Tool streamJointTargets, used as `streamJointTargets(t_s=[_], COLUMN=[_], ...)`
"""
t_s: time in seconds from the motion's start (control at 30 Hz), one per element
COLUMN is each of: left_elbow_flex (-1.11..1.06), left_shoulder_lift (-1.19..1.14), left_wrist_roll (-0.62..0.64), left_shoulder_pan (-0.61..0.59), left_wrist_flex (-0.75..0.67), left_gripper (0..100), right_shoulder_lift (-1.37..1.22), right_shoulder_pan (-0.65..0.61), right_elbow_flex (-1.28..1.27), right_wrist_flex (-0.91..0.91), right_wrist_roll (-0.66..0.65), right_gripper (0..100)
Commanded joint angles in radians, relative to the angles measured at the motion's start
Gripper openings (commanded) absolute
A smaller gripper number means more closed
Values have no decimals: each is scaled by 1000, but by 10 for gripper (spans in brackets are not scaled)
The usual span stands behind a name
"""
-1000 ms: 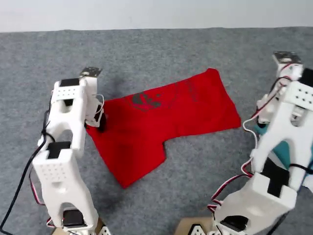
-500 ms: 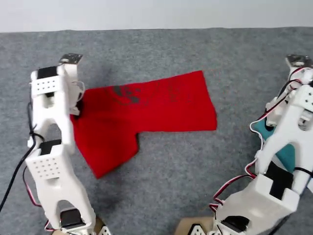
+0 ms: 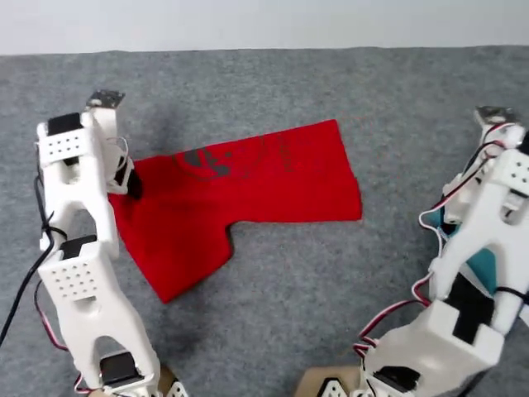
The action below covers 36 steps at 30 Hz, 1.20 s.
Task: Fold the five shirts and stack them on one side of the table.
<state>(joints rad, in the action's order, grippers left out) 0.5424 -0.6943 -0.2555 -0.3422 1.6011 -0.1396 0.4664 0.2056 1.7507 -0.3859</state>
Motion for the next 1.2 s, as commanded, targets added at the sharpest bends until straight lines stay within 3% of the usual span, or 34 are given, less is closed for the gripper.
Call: streamJointTargets(t_s=[0.0, 0.23, 0.53, 0.77, 1.17], left_elbow_flex=[147, 309, -145, -495, -791], left_shoulder_lift=[15, 41, 348, 578, 592], left_wrist_roll=[-32, -34, -75, -282, -744], left_shoulder_pan=[-8, -3, 126, 207, 238], left_wrist_flex=[64, 157, 153, 118, 15], left_gripper=[221, 221, 217, 216, 217], right_shoulder_lift=[107, 194, 295, 371, 449], right_shoulder_pan=[5, 5, 7, 13, 12], right_elbow_flex=[-32, -118, -226, -311, -434], right_wrist_flex=[39, 38, 38, 36, 30], right_wrist_roll=[11, 11, 11, 11, 11], right_gripper=[351, 351, 351, 351, 351])
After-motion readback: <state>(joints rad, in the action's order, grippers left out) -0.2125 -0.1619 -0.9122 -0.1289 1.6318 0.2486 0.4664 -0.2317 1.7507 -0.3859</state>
